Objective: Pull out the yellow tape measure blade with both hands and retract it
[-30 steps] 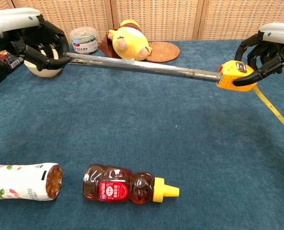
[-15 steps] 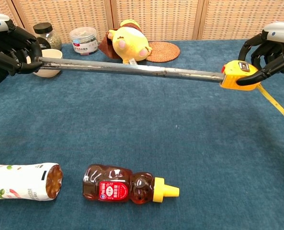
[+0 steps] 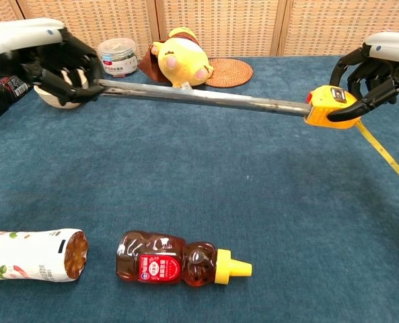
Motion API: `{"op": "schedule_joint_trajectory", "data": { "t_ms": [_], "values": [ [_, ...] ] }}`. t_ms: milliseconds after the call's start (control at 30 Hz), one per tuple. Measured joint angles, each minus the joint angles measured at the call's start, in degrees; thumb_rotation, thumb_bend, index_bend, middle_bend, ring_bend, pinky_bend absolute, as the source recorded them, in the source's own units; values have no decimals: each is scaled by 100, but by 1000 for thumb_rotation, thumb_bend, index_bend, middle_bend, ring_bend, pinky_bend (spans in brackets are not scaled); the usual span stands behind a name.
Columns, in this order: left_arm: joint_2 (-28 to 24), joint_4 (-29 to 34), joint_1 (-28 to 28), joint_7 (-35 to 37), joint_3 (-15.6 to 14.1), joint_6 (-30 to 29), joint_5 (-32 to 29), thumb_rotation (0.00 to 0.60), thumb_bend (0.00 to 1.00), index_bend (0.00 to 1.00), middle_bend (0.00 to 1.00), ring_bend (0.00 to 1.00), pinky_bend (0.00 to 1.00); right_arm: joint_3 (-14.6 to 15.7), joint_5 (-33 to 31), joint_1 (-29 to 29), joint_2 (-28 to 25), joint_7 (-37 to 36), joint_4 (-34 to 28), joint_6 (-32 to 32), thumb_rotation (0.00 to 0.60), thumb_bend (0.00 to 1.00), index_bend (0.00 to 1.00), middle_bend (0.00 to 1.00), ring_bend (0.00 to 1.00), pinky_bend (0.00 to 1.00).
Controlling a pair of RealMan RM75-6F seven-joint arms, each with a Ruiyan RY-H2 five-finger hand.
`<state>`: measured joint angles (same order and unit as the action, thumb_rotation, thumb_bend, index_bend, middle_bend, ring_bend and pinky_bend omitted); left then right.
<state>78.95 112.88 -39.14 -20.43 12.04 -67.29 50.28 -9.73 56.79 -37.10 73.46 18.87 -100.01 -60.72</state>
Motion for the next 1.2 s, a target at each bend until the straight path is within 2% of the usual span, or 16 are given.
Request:
{"op": "schedule_joint_trajectory", "data": {
  "t_ms": [500,733,900,967,1200],
  "values": [
    [1200,-604,-963,-613,572,193,-860,560,444,561,519,484,526,-82,-69,-84,188,130,-99,-24,377,250,585,626,705,634],
    [1654,-892,-1325,-830,705,218,-1087,567,432,561,519,484,526,-140,-76,-125,248,124,-136,-32,379,250,585,626,705,635],
    [1887,-1065,-1536,-972,772,225,-1281,565,362,561,519,483,526,-151,-70,-140,274,99,-108,-16,377,250,587,627,706,636],
    [1920,-1084,-1578,-1004,794,209,-1328,561,331,546,510,453,525,-150,-51,-141,279,90,-95,-14,377,250,587,628,706,636],
    [1836,-992,-1595,-1017,797,167,-1349,563,293,418,372,300,491,-133,-5,-127,256,54,-62,-6,378,250,588,629,706,636]
  ]
}}
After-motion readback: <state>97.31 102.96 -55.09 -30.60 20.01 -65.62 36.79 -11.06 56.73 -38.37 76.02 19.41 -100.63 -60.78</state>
